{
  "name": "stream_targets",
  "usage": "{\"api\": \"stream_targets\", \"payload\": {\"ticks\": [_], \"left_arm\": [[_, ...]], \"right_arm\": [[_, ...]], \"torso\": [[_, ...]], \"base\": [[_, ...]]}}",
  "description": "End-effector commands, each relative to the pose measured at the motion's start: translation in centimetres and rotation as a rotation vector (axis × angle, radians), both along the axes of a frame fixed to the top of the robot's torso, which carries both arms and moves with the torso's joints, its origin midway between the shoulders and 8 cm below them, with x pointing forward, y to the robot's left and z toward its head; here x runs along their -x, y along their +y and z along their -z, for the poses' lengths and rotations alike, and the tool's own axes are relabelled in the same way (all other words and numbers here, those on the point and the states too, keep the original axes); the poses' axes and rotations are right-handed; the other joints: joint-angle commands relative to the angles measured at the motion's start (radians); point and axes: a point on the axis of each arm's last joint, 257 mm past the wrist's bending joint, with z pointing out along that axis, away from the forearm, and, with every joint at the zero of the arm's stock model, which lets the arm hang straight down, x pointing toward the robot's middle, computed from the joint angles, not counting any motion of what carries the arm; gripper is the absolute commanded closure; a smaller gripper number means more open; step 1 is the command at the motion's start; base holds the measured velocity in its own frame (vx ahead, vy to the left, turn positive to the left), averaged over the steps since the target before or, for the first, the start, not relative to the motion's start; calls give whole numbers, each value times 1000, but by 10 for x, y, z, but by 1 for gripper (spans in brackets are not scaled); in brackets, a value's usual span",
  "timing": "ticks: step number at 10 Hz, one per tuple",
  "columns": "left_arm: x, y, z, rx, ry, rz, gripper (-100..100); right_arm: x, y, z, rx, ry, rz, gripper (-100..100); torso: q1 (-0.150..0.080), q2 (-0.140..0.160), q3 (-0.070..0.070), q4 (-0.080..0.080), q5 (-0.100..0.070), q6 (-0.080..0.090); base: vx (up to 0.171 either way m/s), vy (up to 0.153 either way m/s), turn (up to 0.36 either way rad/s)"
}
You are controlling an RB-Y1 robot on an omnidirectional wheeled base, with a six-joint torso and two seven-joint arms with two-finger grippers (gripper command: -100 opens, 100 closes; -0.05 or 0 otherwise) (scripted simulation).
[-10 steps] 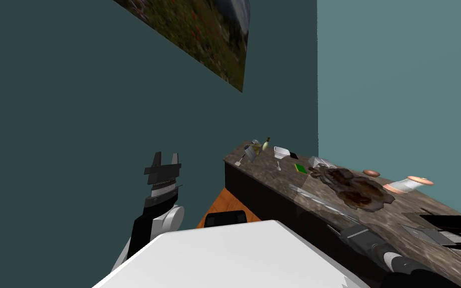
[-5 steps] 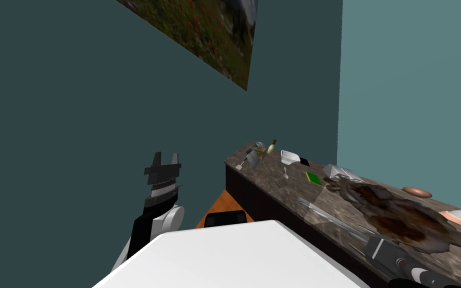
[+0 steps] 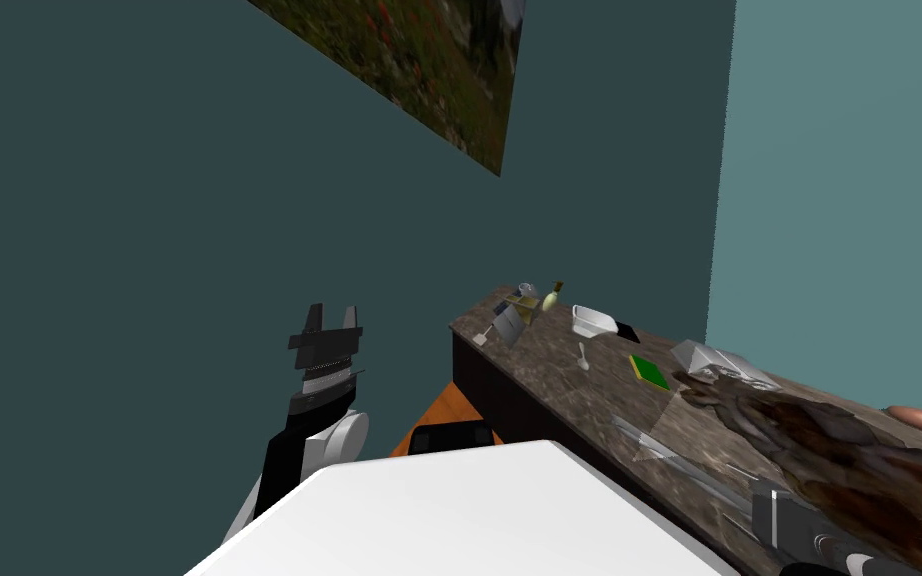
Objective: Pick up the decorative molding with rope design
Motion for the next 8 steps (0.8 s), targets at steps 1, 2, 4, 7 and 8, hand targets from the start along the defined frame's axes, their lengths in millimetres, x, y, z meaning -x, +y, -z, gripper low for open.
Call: {"api": "stream_targets", "payload": {"ticks": [1, 2, 4, 7, 8], "left_arm": [[0, 0, 0, 0, 0, 0, 0], [0, 0, 0, 0, 0, 0, 0], [0, 0, 0, 0, 0, 0, 0], [0, 0, 0, 0, 0, 0, 0], [0, 0, 0, 0, 0, 0, 0]], "right_arm": [[4, -1, 7, 0, -1, 12, -100], [7, -1, 11, 0, -2, 18, -100], [8, -1, 14, -2, -2, 21, -100], [8, 0, 15, -3, 0, 20, 100], [8, 0, 15, -3, -1, 20, 100]], "torso": [[0, 0, 0, 0, 0, 0], [0, 0, 0, 0, 0, 0], [-2, 1, 1, 0, -1, 0], [1, 1, 1, 1, 1, 0], [1, 1, 1, 1, 1, 0]], "base": [[9, -17, 90], [6, -31, 90], [3, -28, 45], [0, 0, 0], [0, 0, 0]]}}
